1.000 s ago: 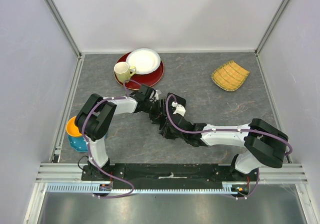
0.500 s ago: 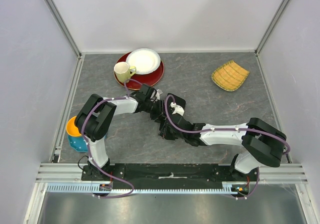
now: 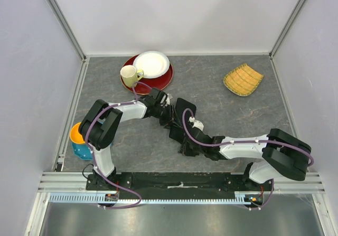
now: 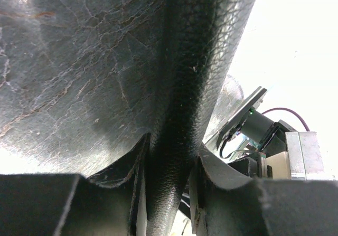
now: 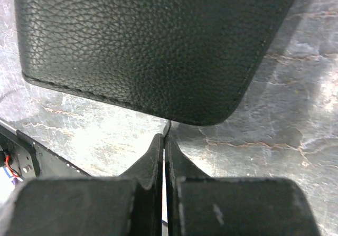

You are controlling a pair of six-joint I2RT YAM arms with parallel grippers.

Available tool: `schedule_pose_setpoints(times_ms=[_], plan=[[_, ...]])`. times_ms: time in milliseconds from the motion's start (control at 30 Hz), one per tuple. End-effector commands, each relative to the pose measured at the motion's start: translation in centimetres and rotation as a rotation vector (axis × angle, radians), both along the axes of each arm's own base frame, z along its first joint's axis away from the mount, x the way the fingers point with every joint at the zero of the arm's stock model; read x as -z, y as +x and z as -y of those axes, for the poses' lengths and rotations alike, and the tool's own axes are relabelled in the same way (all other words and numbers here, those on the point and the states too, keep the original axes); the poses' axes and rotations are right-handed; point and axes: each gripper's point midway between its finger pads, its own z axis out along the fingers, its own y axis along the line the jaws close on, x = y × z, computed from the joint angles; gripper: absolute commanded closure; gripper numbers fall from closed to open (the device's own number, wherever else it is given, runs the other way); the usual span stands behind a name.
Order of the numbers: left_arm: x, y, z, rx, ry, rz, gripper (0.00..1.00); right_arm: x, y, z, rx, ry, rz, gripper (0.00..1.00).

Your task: Sort the hair-cutting tools

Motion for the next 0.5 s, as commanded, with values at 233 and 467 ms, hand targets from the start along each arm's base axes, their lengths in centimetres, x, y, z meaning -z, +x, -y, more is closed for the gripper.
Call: schedule_pose_setpoints(times_ms=[233,467], plan=[[3.6,2.7,-3.0,-0.122,0.212,0.062,0.98,3.2,-1.2,5.6,0.100,-0.191,-0.051,1.00],[-1.8,4.5,-1.5,-0.051,0.030,0.078,0.98,1.1,1.4,6.5,0.051,-0.275,0.103,1.00]])
